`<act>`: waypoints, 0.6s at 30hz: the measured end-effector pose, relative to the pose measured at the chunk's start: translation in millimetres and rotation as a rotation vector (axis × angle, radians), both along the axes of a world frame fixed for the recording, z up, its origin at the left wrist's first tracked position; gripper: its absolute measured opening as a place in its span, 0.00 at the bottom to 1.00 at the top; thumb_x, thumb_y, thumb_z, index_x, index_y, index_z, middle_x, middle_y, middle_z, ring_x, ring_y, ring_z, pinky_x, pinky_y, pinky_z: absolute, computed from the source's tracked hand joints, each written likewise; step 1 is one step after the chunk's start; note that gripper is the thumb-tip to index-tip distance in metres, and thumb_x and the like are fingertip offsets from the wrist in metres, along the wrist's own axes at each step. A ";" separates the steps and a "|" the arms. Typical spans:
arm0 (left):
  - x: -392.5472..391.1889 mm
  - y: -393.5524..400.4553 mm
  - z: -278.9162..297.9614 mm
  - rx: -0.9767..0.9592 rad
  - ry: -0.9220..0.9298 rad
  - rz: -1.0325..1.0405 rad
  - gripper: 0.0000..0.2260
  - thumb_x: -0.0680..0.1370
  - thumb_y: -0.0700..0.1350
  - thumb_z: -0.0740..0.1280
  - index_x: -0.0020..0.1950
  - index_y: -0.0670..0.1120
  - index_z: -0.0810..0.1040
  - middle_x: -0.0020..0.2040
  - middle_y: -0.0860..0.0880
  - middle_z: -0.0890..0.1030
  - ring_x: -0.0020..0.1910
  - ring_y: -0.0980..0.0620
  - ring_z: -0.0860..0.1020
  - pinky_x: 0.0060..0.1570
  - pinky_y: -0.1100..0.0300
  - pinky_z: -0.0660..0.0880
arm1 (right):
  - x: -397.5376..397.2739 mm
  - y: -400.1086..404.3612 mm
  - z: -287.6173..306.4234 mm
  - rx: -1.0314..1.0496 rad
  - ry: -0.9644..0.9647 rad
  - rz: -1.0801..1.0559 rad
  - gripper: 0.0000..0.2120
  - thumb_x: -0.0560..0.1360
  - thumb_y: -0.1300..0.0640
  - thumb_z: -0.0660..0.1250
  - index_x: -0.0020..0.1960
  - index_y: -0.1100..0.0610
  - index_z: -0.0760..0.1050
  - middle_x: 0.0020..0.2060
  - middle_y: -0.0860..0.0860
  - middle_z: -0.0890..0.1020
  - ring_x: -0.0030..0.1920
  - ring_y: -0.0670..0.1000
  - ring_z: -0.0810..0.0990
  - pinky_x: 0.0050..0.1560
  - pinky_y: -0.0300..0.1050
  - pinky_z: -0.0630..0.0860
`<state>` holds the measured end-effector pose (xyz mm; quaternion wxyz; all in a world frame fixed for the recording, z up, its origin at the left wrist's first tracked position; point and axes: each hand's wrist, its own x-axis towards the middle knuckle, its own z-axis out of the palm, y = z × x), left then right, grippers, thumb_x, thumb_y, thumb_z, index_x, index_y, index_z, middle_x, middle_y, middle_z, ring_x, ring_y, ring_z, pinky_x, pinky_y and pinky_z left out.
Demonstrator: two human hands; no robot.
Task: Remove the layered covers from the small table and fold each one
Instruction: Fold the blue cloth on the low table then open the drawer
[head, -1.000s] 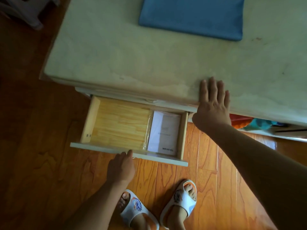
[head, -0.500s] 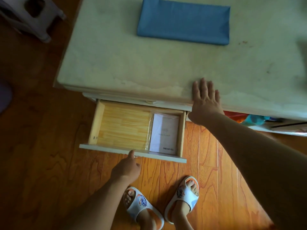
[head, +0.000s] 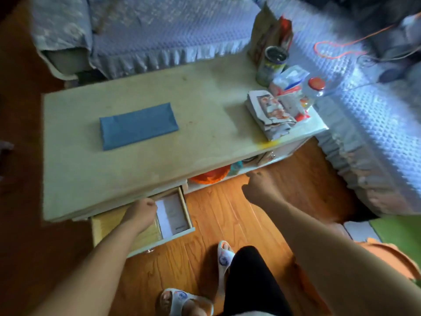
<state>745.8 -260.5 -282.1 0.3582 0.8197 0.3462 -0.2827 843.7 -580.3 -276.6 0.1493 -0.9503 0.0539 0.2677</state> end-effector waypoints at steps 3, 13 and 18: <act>34.2 -49.3 28.8 -0.209 -0.116 0.102 0.09 0.83 0.42 0.62 0.44 0.46 0.77 0.42 0.42 0.82 0.34 0.45 0.78 0.37 0.57 0.70 | -2.7 -63.9 14.1 0.002 0.028 -0.151 0.23 0.76 0.56 0.63 0.72 0.54 0.70 0.67 0.56 0.74 0.65 0.58 0.75 0.59 0.48 0.74; 195.1 -220.0 23.7 -0.518 -0.186 0.440 0.05 0.83 0.40 0.63 0.53 0.42 0.78 0.39 0.44 0.81 0.33 0.48 0.77 0.31 0.61 0.74 | 142.4 -212.9 -56.7 0.108 0.197 -0.316 0.17 0.76 0.58 0.63 0.63 0.60 0.78 0.58 0.58 0.81 0.59 0.58 0.79 0.49 0.41 0.72; 261.1 -304.6 -18.6 -0.483 0.019 0.512 0.05 0.82 0.42 0.64 0.52 0.45 0.79 0.36 0.47 0.82 0.31 0.50 0.79 0.32 0.61 0.72 | 255.1 -250.6 -71.8 0.344 0.276 -0.557 0.10 0.76 0.59 0.62 0.38 0.60 0.78 0.33 0.55 0.78 0.32 0.53 0.75 0.36 0.44 0.71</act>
